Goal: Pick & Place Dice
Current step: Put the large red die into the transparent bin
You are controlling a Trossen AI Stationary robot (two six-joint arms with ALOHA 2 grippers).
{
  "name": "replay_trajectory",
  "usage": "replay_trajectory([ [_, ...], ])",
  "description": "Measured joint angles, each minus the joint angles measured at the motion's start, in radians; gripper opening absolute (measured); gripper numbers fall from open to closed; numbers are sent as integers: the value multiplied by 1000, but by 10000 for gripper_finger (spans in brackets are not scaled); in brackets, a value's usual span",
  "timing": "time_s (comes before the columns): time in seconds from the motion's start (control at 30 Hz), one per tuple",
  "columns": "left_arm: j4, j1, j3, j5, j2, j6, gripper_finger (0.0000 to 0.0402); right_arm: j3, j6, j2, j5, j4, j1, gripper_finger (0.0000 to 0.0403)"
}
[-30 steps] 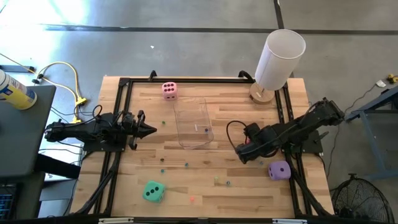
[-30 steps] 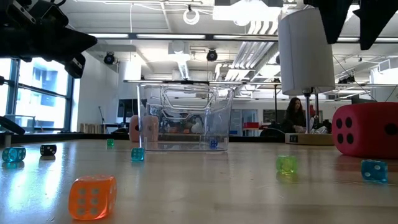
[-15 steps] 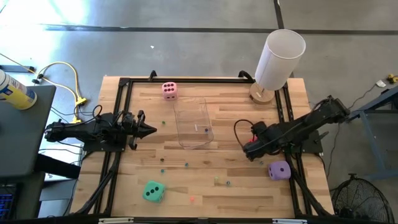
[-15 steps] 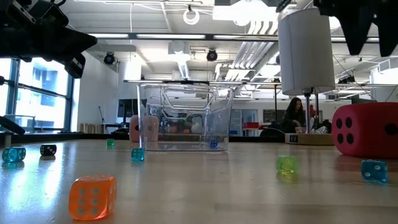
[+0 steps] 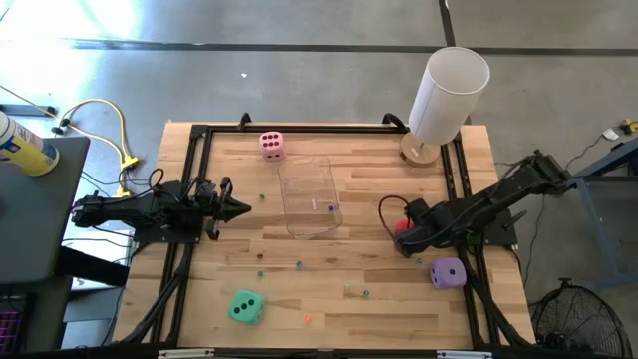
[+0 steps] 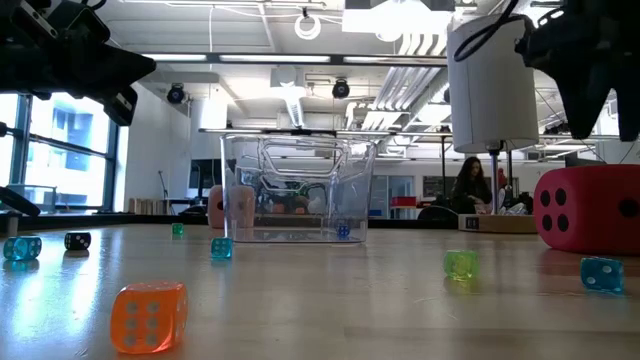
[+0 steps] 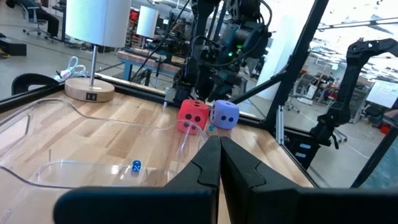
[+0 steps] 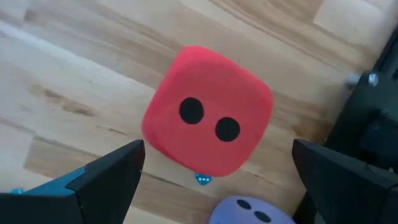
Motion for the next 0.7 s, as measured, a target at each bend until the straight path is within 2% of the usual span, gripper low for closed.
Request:
replay_trajectory([
  [0.1, 0, 0, 0, 0, 0, -3, 0, 0, 31, 0, 11, 5, 0, 400],
  [0.2, 0, 0, 0, 0, 0, -4, 0, 0, -7, 0, 16, 8, 0, 400],
  [0.5, 0, 0, 0, 0, 0, -7, 0, 0, -670, 0, 17, 32, -7, 400],
  [0.6, 0, 0, 0, 0, 0, -7, 0, 0, -814, 0, 11, 32, -33, 400],
  [0.7, 0, 0, 0, 0, 0, -7, 0, 0, -889, 0, 2, 31, -62, 400],
])
